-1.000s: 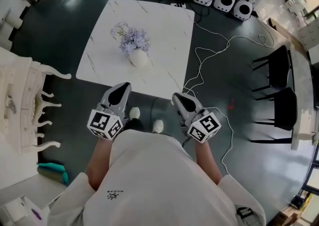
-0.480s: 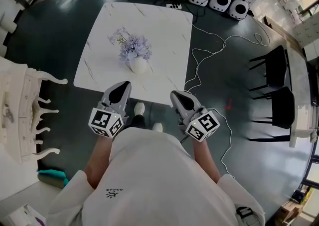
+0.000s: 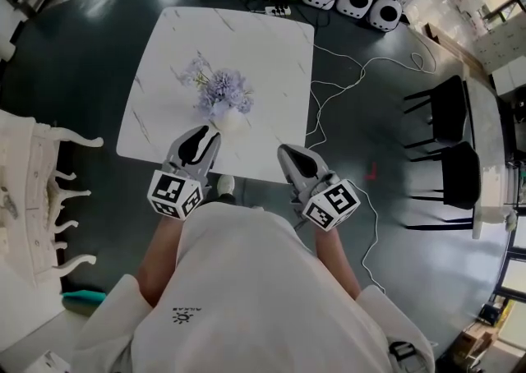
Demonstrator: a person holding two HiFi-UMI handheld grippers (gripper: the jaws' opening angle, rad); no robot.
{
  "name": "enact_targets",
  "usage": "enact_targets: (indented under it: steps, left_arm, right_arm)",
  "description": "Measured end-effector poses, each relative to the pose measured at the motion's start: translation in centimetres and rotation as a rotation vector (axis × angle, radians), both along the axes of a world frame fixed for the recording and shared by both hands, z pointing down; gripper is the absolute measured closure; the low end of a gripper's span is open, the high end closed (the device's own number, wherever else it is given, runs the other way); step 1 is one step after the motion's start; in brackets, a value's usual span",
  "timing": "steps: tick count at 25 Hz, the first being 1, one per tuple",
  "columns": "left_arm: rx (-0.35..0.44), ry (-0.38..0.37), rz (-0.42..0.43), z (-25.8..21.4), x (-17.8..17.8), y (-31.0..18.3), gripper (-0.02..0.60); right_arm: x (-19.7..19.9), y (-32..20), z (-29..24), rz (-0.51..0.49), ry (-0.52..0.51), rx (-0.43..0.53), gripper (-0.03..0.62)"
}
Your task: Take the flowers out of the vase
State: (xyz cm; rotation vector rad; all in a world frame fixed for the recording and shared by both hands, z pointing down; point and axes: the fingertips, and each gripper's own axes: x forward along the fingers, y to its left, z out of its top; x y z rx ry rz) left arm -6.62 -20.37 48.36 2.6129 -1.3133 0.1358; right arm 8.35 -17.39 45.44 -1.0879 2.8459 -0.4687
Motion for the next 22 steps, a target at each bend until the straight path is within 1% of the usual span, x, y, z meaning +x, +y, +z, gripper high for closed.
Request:
enact_targets:
  steps: [4,6,8,13,16,18,22]
  left_arm:
    - [-0.026,-0.017,0.035,1.2,0.3,-1.1,0.424]
    - [-0.034,-0.027,0.038,1.9,0.4,-1.7,0.373]
    - [-0.04,-0.034,0.036,2.4,0.4,-2.4,0.338]
    - [-0.049,-0.052,0.035,3.1,0.7,-3.6,0.275]
    - [-0.052,-0.059,0.029,3.3,0.8,-4.4,0.263]
    - [-0.052,-0.07,0.019,3.5,0.9,-5.0,0.249]
    - [-0.039,-0.091,-0.009,3.6,0.6,-6.2,0.201]
  right_arm:
    - [-0.3,-1.3,-0.2,0.018,0.002,0.003,0.594]
    - [-0.3,-1.9,-0.2,0.027,0.003,0.004,0.594]
    - [-0.2,-2.3,-0.1,0.035,0.005,0.002,0.594]
    - [0.3,-3.0,-0.1,0.053,0.009,-0.004,0.594]
    - [0.4,-3.5,0.1,0.055,0.009,-0.007,0.594]
    - [0.4,-3.6,0.2,0.055,0.008,-0.011,0.594]
    - [0.3,-3.7,0.3,0.055,0.009,-0.015,0.594]
